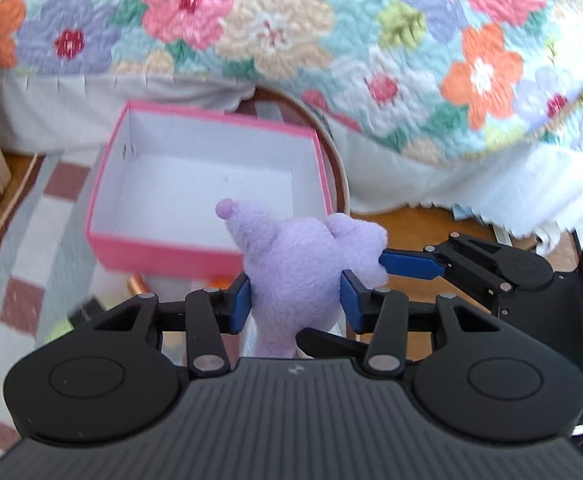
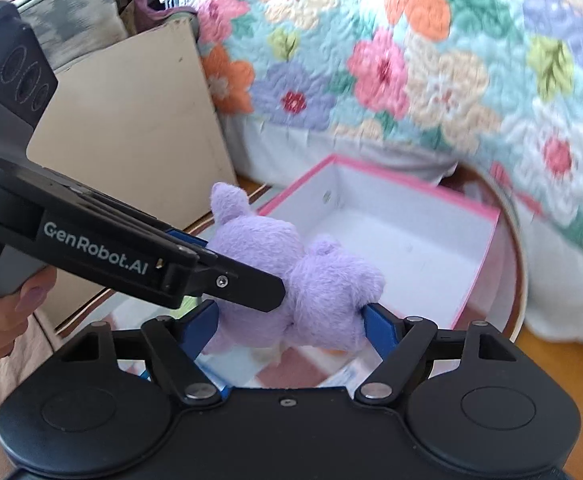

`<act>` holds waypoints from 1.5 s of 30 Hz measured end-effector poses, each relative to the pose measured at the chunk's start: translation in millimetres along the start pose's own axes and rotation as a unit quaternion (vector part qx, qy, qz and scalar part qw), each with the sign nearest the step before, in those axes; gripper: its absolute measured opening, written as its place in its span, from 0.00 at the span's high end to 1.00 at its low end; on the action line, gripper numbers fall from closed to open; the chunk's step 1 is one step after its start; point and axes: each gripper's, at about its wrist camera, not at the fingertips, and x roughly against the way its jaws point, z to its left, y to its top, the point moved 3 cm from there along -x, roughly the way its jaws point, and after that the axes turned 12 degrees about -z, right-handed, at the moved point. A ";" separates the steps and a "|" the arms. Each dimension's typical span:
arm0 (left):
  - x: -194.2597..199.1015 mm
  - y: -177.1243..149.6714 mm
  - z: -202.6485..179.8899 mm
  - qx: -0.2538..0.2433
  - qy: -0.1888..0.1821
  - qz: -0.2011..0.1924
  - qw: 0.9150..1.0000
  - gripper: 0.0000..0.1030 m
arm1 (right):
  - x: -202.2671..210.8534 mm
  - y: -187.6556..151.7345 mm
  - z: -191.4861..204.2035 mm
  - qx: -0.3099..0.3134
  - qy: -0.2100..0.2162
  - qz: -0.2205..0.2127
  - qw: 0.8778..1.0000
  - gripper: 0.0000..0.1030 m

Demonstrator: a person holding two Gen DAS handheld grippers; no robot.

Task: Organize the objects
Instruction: 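Carry the plush toy into the pink box and open the left gripper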

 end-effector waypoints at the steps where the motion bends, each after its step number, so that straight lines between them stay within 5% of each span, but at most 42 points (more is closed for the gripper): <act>1: -7.1 8.3 -1.0 0.000 0.002 0.000 1.000 0.56 | -4.1 6.9 -6.1 0.003 -0.004 0.002 1.000 0.22; 9: -97.0 50.9 41.6 0.021 0.004 0.009 1.000 0.56 | -81.8 33.4 -69.9 0.007 -0.024 0.047 0.999 0.26; 21: -213.4 43.4 87.0 0.075 -0.037 0.029 0.996 0.57 | -180.7 8.9 -113.6 0.028 -0.135 0.141 0.980 0.35; 33: -246.3 40.2 93.1 0.047 -0.052 0.039 0.997 0.56 | -206.6 -1.3 -126.4 -0.003 -0.193 0.164 0.967 0.39; 39: -273.0 37.8 102.4 0.032 -0.050 0.074 0.995 0.56 | -240.3 -14.5 -134.3 0.006 -0.211 0.194 0.958 0.40; 45: -277.4 38.3 99.8 0.024 -0.002 0.078 0.997 0.55 | -249.3 -15.1 -143.5 0.009 -0.233 0.204 0.951 0.47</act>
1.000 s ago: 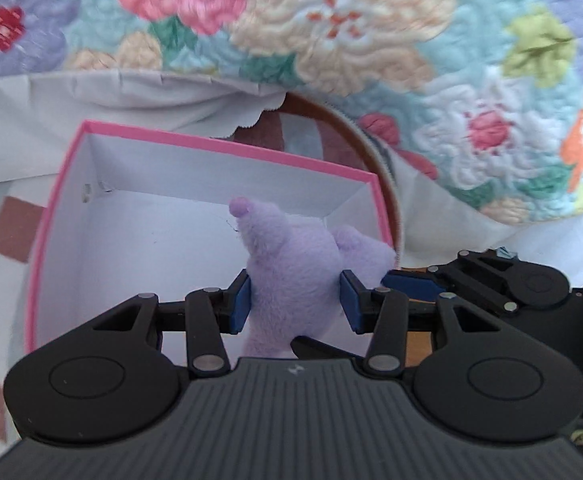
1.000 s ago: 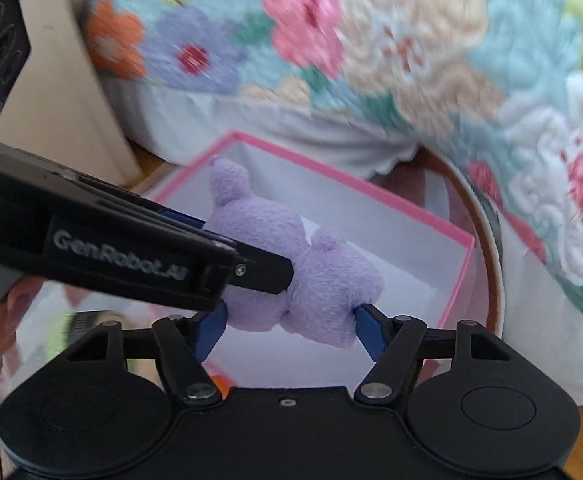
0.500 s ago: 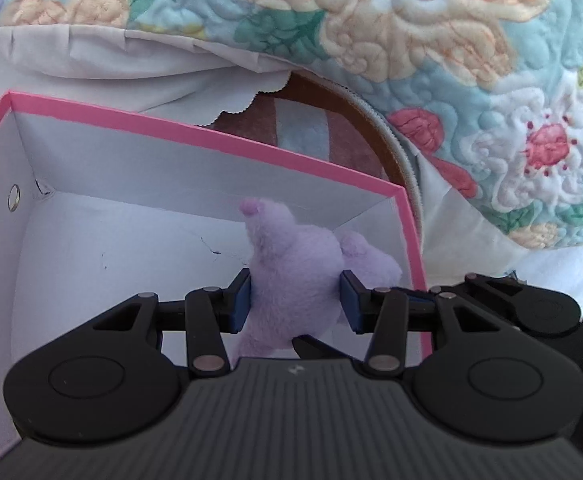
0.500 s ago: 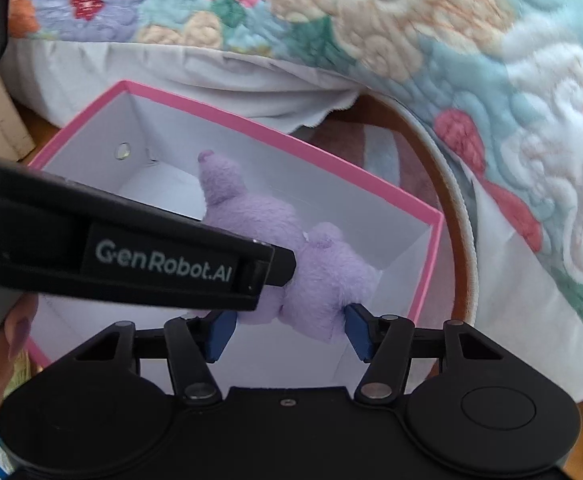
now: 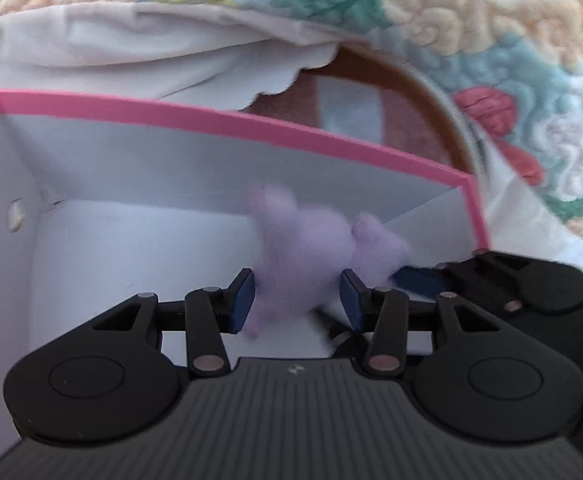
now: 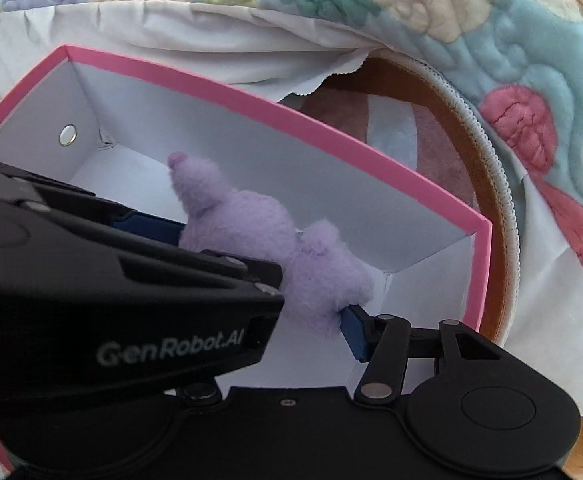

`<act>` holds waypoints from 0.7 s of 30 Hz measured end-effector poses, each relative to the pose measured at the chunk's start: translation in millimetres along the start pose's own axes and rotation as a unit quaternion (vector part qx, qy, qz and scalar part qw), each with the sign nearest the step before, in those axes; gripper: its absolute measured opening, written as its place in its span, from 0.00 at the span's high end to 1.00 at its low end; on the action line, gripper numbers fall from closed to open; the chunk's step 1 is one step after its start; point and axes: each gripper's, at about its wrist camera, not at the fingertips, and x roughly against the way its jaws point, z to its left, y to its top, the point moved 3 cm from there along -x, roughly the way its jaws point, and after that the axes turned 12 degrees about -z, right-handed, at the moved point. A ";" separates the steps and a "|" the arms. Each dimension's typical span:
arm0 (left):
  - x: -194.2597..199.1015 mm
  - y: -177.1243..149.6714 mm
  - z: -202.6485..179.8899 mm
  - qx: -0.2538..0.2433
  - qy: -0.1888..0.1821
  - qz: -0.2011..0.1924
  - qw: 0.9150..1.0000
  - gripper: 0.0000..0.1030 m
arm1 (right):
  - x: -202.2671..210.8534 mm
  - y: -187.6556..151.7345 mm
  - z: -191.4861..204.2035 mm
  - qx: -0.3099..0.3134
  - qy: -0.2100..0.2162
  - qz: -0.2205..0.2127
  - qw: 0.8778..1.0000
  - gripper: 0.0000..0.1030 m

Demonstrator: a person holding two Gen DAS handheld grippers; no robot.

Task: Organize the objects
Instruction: 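Carry the plush toy into the pink box and open the left gripper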

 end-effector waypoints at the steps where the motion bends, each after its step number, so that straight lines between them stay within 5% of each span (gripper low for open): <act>1: 2.0 -0.6 -0.6 -0.007 0.013 -0.005 1.000 0.54 | -1.0 -0.3 -0.7 0.006 -0.014 0.006 1.000 0.59; 4: 0.5 -3.4 1.8 -0.010 0.014 -0.010 1.000 0.54 | 5.7 -0.7 -5.3 -0.011 -0.009 -0.001 1.000 0.59; 11: -20.8 -4.7 2.1 0.043 -0.022 0.025 0.999 0.76 | 25.8 -7.1 -9.2 -0.023 0.010 -0.041 0.999 0.60; 16: -20.8 -5.9 -10.1 0.042 -0.019 0.020 0.999 0.77 | 39.9 -16.0 -15.9 -0.062 0.017 -0.047 0.997 0.61; 21: 14.9 -10.1 -22.7 -0.016 0.003 0.015 1.000 0.54 | 87.7 -49.4 -20.4 -0.137 0.050 -0.086 0.986 0.54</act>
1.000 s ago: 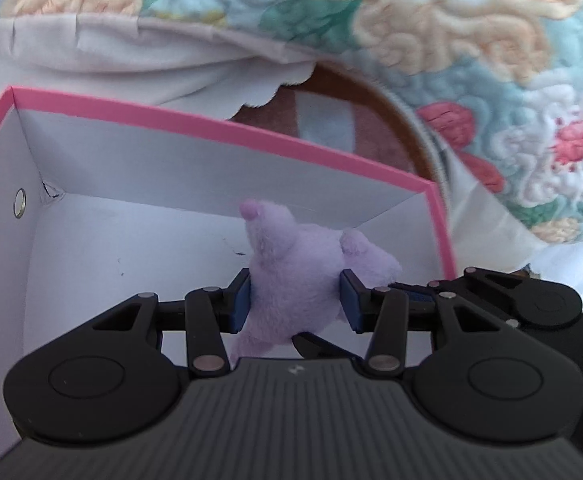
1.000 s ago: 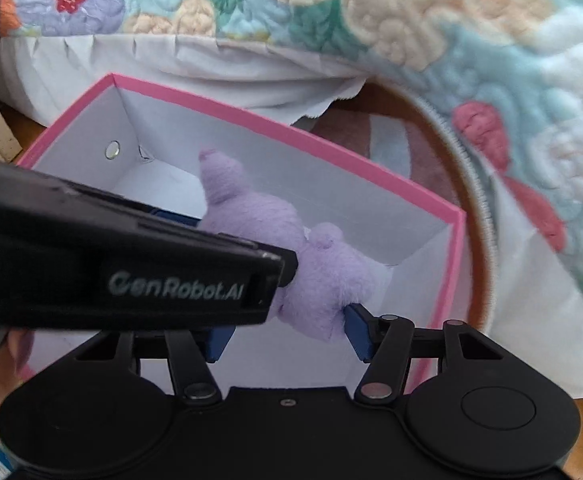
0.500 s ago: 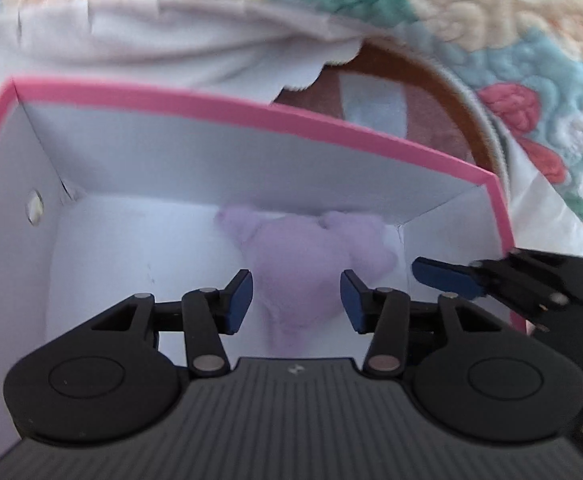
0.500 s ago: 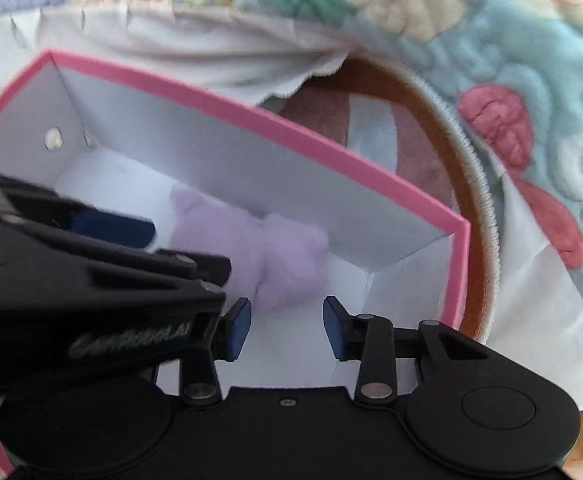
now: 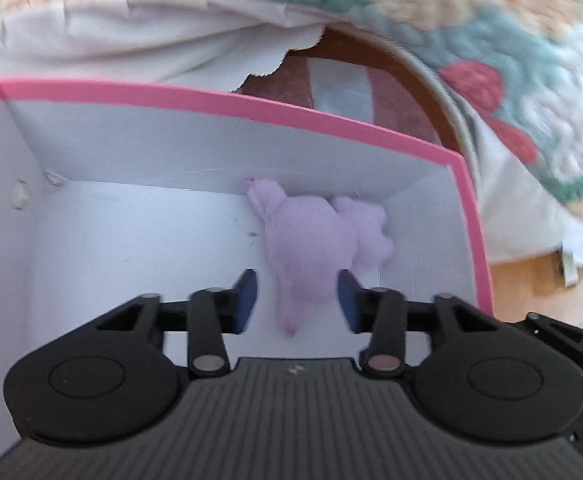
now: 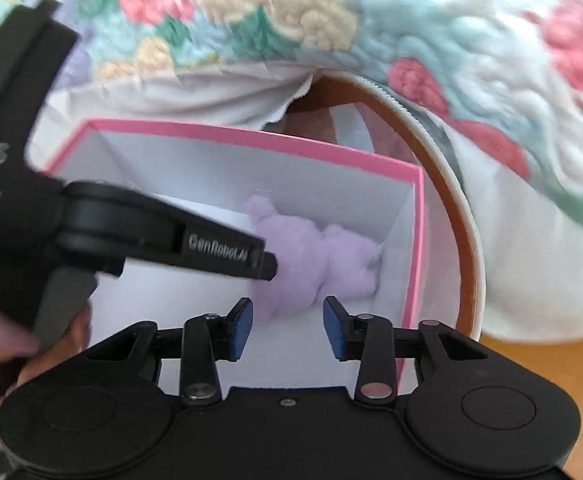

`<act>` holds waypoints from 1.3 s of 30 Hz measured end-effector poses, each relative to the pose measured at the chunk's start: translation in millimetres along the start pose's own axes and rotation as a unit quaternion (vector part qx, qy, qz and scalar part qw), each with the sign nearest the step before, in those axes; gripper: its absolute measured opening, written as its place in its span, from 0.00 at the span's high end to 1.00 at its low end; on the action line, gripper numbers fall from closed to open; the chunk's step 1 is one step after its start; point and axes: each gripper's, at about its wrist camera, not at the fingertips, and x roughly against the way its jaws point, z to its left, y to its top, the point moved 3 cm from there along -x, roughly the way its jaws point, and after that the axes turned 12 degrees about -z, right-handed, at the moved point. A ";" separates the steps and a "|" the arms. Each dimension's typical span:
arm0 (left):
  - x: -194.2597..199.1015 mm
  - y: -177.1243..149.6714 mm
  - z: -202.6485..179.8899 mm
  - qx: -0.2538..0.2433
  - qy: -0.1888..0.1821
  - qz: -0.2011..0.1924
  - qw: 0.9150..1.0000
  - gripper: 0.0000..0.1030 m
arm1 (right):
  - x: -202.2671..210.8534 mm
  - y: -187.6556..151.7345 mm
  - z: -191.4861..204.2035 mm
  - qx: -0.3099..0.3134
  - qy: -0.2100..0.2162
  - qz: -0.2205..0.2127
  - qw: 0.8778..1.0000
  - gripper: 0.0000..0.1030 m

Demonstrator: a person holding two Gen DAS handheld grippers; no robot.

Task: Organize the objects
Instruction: 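Carry the plush toy into the pink box and open the left gripper, then move the left tool back to the blue wet-wipe pack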

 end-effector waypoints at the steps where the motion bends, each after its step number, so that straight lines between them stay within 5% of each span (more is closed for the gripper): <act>1: 10.1 -1.3 -2.0 -0.010 0.002 0.000 1.000 0.52 | 11.2 -5.1 1.1 -0.013 0.008 -0.007 1.000 0.52; 11: 127.3 -4.7 -10.6 -0.055 0.028 0.023 0.998 0.32 | 72.0 -16.5 38.3 -0.037 0.026 0.001 0.999 0.44; 23: 291.5 -46.6 -19.6 -0.095 0.021 0.003 0.995 0.26 | 182.6 -7.8 89.1 0.028 0.058 -0.003 0.998 0.31; 39: 389.3 -105.8 -27.8 -0.145 0.025 -0.017 0.989 0.14 | 261.9 -48.7 140.3 0.064 0.161 0.080 0.982 0.21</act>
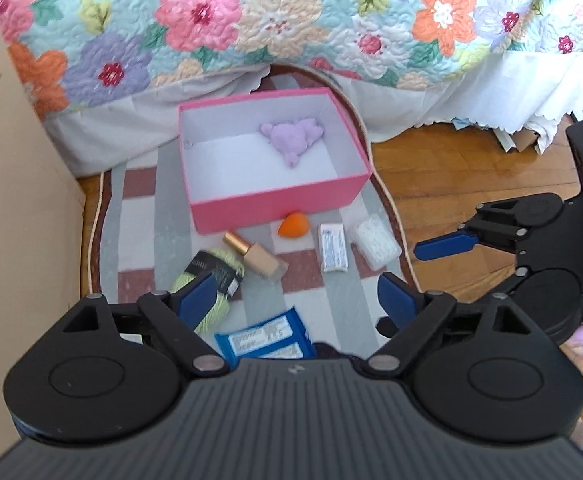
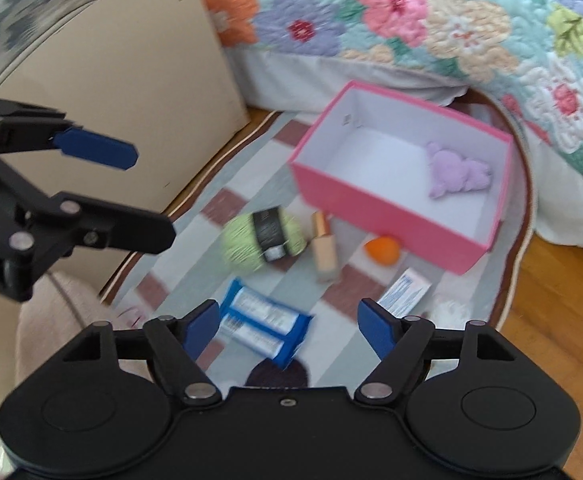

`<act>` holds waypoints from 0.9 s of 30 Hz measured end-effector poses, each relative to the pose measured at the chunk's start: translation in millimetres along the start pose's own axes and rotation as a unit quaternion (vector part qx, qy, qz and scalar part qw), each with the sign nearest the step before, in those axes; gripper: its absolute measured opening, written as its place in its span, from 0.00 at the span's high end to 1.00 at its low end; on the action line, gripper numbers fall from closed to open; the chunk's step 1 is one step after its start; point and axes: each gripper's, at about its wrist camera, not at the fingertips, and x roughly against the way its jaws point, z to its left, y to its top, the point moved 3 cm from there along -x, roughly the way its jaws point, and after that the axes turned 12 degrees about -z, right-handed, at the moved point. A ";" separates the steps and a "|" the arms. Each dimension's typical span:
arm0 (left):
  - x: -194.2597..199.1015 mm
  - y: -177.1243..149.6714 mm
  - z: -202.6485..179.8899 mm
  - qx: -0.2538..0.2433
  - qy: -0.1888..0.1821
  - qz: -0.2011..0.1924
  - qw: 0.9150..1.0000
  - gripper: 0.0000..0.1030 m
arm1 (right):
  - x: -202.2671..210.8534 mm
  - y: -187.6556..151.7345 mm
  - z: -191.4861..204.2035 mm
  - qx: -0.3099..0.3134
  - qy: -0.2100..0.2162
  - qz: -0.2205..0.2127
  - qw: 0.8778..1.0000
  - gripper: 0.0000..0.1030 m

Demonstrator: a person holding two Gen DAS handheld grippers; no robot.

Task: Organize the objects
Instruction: 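Move the left tool back to the blue wet-wipe pack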

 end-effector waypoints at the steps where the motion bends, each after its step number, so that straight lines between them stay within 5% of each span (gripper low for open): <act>1: 0.0 -6.3 2.4 0.004 -0.002 0.006 1.000 0.12 | -0.6 -4.2 2.2 -0.001 0.008 0.004 1.000 0.20; 14: -55.8 -74.8 46.3 0.054 -0.022 0.061 0.996 0.03 | -59.6 -47.4 -7.3 -0.064 0.092 0.033 0.993 0.14; 20: -110.6 -101.8 67.8 0.079 -0.006 0.104 0.991 0.03 | -114.4 -72.6 -25.4 -0.132 0.090 0.075 0.984 0.14; 27: -157.1 -132.4 83.7 0.090 0.022 0.119 0.989 0.06 | -162.4 -93.3 -37.4 -0.158 0.076 0.071 0.982 0.15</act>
